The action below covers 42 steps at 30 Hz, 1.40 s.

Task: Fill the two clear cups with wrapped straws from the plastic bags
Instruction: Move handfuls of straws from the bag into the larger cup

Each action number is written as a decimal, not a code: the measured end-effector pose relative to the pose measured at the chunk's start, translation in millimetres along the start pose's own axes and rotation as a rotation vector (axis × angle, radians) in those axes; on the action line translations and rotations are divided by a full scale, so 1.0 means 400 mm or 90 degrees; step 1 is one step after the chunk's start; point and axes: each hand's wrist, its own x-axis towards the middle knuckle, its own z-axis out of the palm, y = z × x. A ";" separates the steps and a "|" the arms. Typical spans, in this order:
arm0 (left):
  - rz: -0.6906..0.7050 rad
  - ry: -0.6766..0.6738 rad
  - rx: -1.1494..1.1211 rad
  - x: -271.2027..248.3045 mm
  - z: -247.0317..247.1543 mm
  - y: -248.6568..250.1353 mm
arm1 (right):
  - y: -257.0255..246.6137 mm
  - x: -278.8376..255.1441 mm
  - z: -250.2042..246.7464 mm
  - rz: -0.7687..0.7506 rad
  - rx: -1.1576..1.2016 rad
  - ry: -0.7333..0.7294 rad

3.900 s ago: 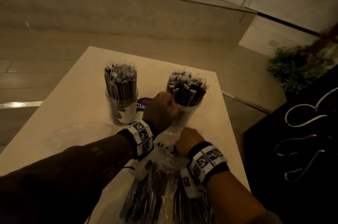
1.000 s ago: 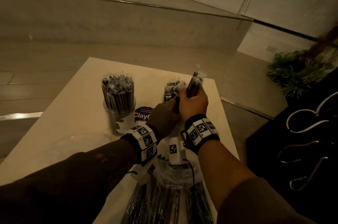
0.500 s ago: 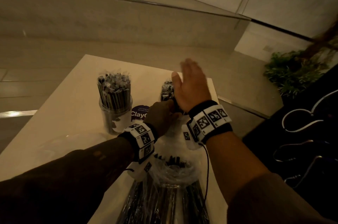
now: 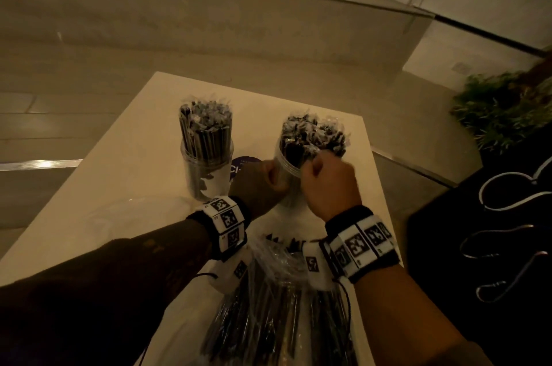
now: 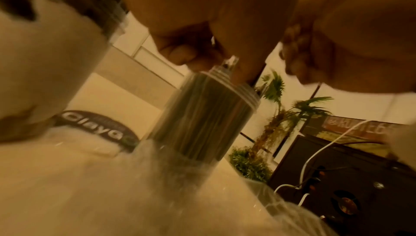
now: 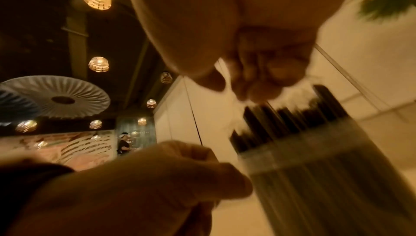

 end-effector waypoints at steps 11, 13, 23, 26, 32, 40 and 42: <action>-0.361 -0.430 0.112 -0.089 0.059 -0.116 | 0.148 -0.121 0.209 0.349 -0.048 -0.541; -0.374 -0.399 0.104 -0.084 0.059 -0.115 | 0.148 -0.124 0.231 0.352 0.001 -0.541; -0.372 -0.408 0.071 -0.072 0.044 -0.141 | 0.129 -0.117 0.188 0.307 0.231 -0.395; -0.392 -0.379 0.037 -0.070 0.044 -0.141 | 0.097 -0.104 0.144 0.274 0.262 -0.275; -0.328 -0.408 0.176 -0.074 0.025 -0.111 | -0.011 -0.034 -0.039 0.083 0.413 0.022; -0.005 -0.361 -0.243 -0.009 -0.065 0.076 | -0.006 0.031 -0.034 0.101 0.553 0.076; -0.003 -0.370 -0.210 -0.008 -0.038 0.103 | -0.015 0.024 -0.009 0.131 0.595 0.046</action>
